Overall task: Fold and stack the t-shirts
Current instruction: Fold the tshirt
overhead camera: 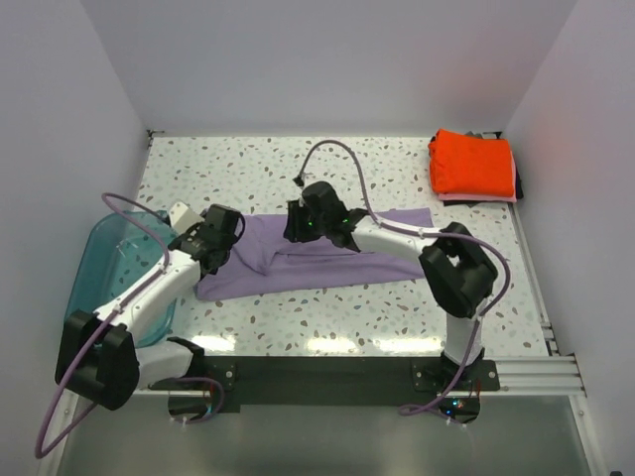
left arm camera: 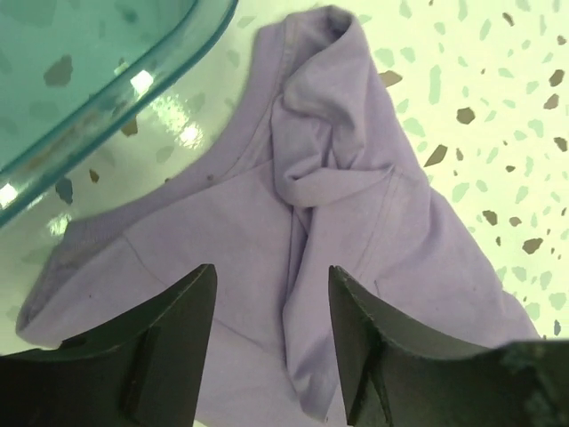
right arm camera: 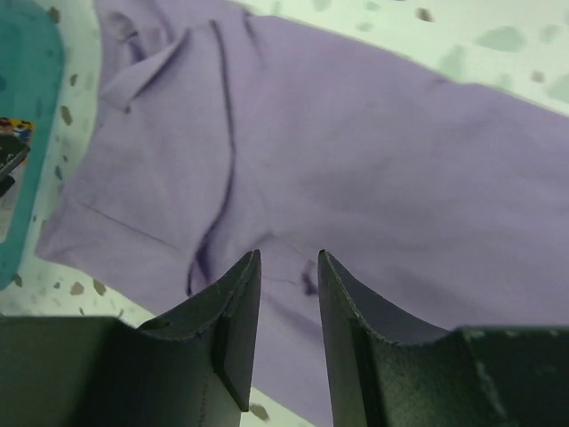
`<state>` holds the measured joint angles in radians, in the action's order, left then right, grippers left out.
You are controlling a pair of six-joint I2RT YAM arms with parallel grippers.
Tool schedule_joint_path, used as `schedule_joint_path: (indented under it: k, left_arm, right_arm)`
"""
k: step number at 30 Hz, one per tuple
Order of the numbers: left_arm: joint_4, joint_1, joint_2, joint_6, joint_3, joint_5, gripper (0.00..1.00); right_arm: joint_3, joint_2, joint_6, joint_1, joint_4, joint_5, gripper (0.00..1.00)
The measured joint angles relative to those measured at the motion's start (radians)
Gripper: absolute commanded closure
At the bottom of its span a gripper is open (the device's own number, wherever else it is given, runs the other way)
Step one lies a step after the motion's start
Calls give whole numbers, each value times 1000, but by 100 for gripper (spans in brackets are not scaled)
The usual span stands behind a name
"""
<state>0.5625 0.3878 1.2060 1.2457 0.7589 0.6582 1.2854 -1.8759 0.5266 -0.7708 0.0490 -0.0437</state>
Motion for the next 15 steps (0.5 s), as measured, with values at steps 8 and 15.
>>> schedule_joint_path:
  k: [8, 15]
  left_arm:
    - [-32, -122, -68, -221, 78, -127, 29]
    - [-45, -150, -166, -354, 92, -237, 28]
  right_arm:
    - [224, -250, 23, -83, -69, 0, 64]
    - [369, -396, 23, -87, -96, -1, 63]
